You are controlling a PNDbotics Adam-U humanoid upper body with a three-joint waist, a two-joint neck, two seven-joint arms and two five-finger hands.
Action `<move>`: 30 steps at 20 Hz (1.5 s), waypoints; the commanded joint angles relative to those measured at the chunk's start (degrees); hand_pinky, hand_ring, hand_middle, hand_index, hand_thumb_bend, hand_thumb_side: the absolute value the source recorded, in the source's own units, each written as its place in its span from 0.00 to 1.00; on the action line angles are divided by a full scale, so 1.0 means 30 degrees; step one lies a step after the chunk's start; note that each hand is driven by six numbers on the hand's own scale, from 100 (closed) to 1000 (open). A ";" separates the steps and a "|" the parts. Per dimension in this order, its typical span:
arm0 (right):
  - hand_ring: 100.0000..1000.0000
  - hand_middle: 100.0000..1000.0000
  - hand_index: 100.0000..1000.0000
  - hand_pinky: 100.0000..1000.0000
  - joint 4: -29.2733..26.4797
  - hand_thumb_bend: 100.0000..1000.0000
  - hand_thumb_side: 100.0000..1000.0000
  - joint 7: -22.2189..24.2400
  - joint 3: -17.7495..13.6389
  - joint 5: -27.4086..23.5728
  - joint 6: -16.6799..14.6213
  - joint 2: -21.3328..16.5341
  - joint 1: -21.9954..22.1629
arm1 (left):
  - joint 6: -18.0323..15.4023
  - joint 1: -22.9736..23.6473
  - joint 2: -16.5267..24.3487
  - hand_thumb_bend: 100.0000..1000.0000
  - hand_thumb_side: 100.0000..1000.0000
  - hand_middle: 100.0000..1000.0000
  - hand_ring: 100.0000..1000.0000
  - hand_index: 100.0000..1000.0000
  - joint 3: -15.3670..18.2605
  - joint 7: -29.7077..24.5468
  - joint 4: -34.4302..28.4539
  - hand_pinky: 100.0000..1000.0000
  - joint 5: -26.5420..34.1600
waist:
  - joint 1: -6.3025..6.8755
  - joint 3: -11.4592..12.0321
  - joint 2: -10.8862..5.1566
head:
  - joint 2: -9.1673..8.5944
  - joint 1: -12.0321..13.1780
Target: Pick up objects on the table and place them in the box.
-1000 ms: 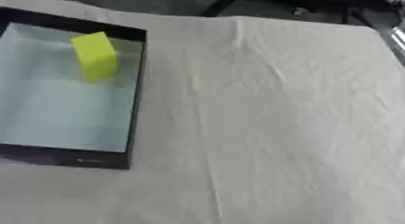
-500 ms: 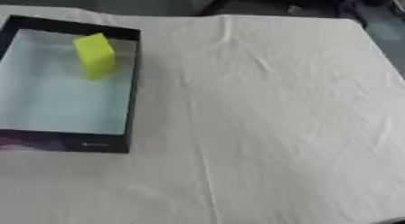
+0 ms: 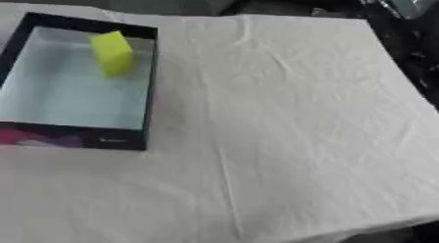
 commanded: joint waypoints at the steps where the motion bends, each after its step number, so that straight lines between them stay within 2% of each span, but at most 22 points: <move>1: 0.72 0.63 0.55 0.81 -0.0393 0.00 0.00 0.0395 0.0276 0.0647 0.0100 0.0281 -0.0553 | 0.0145 -0.0377 0.0666 0.02 0.61 0.70 0.48 0.67 -0.0165 -0.0321 -0.0012 0.70 -0.0024 | 0.0080 0.0379 -0.0296 | -0.0083 -0.0427; 6: 0.73 0.65 0.56 0.82 0.0179 0.00 0.00 0.0714 0.0995 0.2163 0.0474 0.1584 -0.0918 | 0.0252 -0.1154 0.0609 0.02 0.61 0.69 0.48 0.67 -0.0436 -0.0832 0.0553 0.70 -0.0012 | -0.0139 0.1553 -0.0037 | -0.0236 -0.0974; 14: 0.74 0.68 0.57 0.83 0.1943 0.00 0.00 0.0820 0.1465 0.4025 0.0878 0.3086 -0.1211 | 0.0431 -0.2158 0.0276 0.02 0.63 0.69 0.47 0.67 -0.0902 -0.1692 0.1606 0.70 -0.0114 | -0.0497 0.3113 0.0483 | -0.0459 -0.2205; 23: 0.74 0.69 0.57 0.83 0.4016 0.00 0.00 0.1029 0.1972 0.6583 0.0471 0.4635 -0.1294 | 0.0368 -0.2685 -0.0176 0.01 0.65 0.69 0.47 0.67 -0.1068 -0.2157 0.2301 0.71 -0.0516 | -0.0793 0.3940 0.0964 | -0.0903 -0.2943; 30: 0.74 0.70 0.57 0.83 0.4921 0.00 0.00 0.1454 0.2466 0.8400 -0.0120 0.5558 -0.0696 | 0.0243 -0.2675 -0.0384 0.01 0.65 0.70 0.47 0.67 -0.1014 -0.2175 0.2632 0.71 -0.0906 | -0.0803 0.4015 0.1139 | -0.1322 -0.3019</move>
